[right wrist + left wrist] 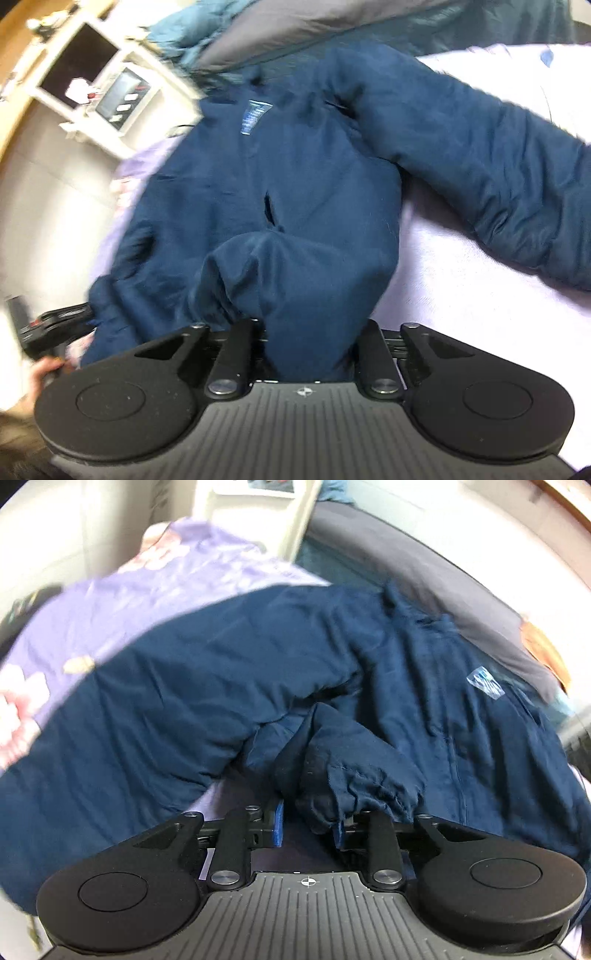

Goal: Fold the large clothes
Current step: 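Open both grippers and release the jacket hem onto the sheet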

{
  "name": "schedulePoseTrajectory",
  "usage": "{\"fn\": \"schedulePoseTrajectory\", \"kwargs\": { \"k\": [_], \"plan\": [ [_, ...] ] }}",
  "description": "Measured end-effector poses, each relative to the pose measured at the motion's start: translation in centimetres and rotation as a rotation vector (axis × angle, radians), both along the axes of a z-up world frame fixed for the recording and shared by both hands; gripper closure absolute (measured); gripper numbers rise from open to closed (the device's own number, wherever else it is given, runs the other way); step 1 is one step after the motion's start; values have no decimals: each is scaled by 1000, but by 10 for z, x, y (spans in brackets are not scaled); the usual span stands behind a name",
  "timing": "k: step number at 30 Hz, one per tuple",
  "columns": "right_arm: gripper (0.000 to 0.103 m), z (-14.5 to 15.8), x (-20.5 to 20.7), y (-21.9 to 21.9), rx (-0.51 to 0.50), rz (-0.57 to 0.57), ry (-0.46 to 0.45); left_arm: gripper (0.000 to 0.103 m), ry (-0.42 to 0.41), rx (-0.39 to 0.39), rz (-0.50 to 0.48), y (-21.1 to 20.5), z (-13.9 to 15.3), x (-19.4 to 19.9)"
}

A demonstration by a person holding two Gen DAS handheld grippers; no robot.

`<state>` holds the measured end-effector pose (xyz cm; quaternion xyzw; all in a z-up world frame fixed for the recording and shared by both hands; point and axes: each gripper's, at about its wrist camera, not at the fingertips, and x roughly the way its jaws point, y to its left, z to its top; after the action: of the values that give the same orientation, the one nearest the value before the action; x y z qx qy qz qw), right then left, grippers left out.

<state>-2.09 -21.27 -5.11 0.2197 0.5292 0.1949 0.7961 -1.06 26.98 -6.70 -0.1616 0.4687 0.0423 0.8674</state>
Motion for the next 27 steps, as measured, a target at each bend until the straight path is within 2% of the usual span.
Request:
{"fn": "schedulePoseTrajectory", "kwargs": {
  "k": [3, 6, 7, 9, 11, 13, 14, 15, 17, 18, 19, 20, 23, 25, 27],
  "plan": [
    [87, 34, -20, -7, -8, 56, 42, 28, 24, -4, -42, 0, 29, -29],
    [86, 36, -47, -11, -24, 58, 142, 28, 93, 45, -55, -1, 34, -58],
    [83, 27, -53, -8, -57, 79, 166, 28, 140, 58, -50, -2, 25, -67],
    [78, 5, -66, 6, -150, 170, 191, 35, 242, 71, -33, -2, -2, -84],
    [53, -21, -72, 24, -221, 241, 197, 35, 313, 99, -30, -7, -34, -93],
    [51, -41, -73, 36, -251, 267, 198, 29, 349, 135, -32, -14, -54, -94],
    [44, -47, -69, 40, -272, 273, 209, 17, 348, 152, -26, -17, -57, -93],
    [40, -50, -68, 40, -289, 270, 233, 7, 337, 165, -27, -20, -55, -91],
    [35, -42, -65, 28, -277, 259, 236, 0, 293, 218, -41, -21, -45, -95],
    [30, -35, -69, 17, -278, 266, 233, 0, 264, 246, -55, -16, -37, -104],
    [20, -29, -69, 9, -292, 282, 228, 0, 234, 264, -69, -10, -30, -109],
    [17, -22, -71, 0, -308, 303, 221, 0, 209, 266, -90, -6, -24, -116],
    [17, 1, -72, -33, -369, 333, 190, 0, 213, 305, -132, 4, -14, -131],
    [13, 17, -73, -63, -404, 279, 171, 0, 219, 315, -169, 3, -8, -138],
    [13, 28, -61, -84, -366, 201, 134, 0, 211, 318, -226, 1, -2, -145]
  ]
}}
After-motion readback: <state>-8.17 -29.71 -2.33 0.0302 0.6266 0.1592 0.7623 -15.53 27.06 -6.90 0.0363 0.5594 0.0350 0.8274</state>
